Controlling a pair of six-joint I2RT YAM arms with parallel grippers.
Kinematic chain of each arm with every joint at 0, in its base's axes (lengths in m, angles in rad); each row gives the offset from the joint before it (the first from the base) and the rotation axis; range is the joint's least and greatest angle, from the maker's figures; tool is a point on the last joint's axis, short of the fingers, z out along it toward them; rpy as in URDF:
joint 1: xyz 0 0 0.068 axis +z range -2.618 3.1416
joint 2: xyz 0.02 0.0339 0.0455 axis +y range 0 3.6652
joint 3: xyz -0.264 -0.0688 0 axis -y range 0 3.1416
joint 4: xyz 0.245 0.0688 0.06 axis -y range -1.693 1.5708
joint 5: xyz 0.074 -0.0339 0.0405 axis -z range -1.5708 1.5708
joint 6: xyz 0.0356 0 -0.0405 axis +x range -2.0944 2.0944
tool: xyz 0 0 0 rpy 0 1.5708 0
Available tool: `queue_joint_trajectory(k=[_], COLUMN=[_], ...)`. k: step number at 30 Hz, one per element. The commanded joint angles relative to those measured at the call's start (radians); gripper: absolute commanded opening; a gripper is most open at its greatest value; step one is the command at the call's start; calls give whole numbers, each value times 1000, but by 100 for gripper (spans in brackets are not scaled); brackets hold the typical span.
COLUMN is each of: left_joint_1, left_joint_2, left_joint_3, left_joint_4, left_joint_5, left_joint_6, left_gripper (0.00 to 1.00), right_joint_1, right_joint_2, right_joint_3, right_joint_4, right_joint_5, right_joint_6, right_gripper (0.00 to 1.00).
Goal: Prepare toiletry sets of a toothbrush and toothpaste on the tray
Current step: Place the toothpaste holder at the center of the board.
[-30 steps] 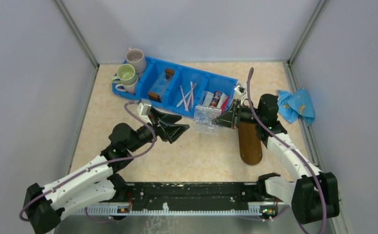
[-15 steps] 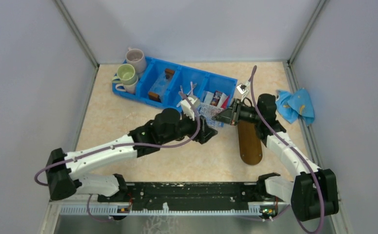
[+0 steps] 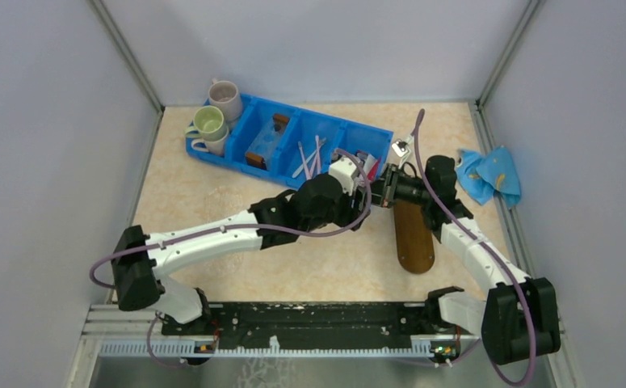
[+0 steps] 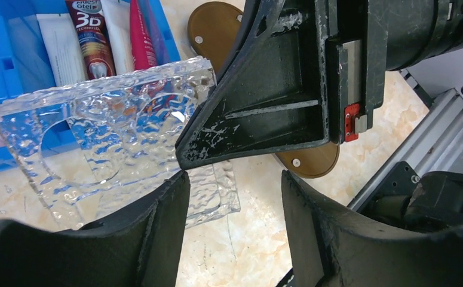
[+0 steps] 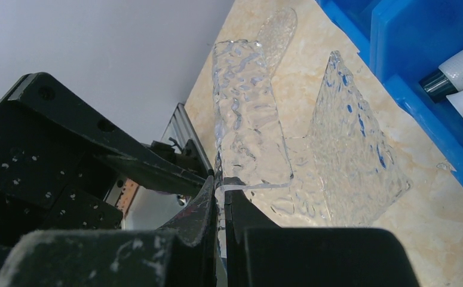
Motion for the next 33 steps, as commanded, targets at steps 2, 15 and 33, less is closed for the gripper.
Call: queue_joint_trajectory(k=[2, 15, 33], left_joint_1=[-16, -16, -16], left_joint_2=[64, 131, 158], left_joint_3=[78, 104, 109], left_joint_4=[-49, -33, -14], left_joint_5=[-55, -118, -124], left_joint_6=[25, 48, 74], left_gripper=[62, 47, 4], right_joint_1=[-2, -2, -2], right_joint_2=[-1, 5, 6], right_joint_3=[16, 15, 12], right_joint_4=[45, 53, 61], right_joint_5=[-3, -10, -15], right_joint_6=[12, 20, 27], right_gripper=[0, 0, 0])
